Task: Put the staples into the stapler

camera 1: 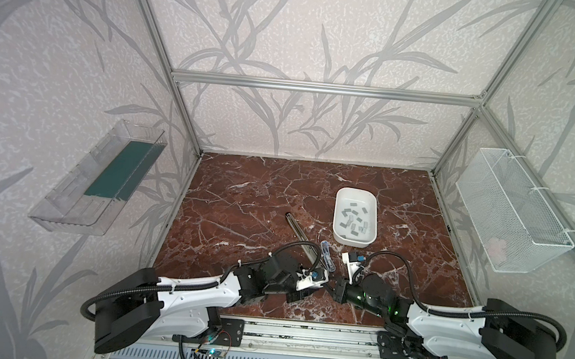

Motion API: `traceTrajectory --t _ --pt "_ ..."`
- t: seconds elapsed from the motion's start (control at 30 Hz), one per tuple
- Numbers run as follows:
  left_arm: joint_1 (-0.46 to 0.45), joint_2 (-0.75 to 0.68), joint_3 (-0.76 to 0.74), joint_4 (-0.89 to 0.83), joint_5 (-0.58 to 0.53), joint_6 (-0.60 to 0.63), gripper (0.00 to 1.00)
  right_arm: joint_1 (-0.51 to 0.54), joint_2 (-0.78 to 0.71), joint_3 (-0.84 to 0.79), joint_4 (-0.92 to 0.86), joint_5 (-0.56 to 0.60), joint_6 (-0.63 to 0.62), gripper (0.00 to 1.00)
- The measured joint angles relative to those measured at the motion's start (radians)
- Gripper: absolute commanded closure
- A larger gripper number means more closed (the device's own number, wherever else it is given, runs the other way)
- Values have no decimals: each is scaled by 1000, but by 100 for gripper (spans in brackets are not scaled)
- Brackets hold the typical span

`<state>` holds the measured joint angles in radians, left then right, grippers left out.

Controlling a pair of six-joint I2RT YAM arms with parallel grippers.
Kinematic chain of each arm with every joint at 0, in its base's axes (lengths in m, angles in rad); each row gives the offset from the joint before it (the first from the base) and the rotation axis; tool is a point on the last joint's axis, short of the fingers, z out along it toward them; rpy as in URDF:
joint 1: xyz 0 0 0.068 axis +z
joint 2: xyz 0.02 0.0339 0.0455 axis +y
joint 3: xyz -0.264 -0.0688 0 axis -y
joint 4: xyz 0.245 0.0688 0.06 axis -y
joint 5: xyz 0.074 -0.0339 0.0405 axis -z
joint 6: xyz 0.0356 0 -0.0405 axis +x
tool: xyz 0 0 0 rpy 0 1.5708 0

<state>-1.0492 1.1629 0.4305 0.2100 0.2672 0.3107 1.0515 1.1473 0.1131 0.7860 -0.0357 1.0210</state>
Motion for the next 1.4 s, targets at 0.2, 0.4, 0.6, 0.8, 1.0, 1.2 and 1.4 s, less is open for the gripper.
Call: traceTrajectory --t 0.2,0.4,0.6,0.8,1.0,1.2,1.4 --pt "0 11 1 3 -1 10 93 0 15 0 6 -3 1 100" --pt "14 8 -3 6 0 10 100 -8 41 0 31 -5 4 100" --pt "55 -76 -58 10 8 -16 100 -89 165 -27 187 -70 28 100" --pt "69 -186 -156 11 -5 -53 100 -109 367 -28 394 -145 60 100" --pt "71 -238 -212 12 -78 -104 89 -114 584 -21 620 -174 100 100" --pt "72 -270 -240 25 -163 -174 77 -119 662 11 687 -166 117 100" --pt "82 -267 -256 108 -254 -237 70 -130 510 5 582 -113 111 100"
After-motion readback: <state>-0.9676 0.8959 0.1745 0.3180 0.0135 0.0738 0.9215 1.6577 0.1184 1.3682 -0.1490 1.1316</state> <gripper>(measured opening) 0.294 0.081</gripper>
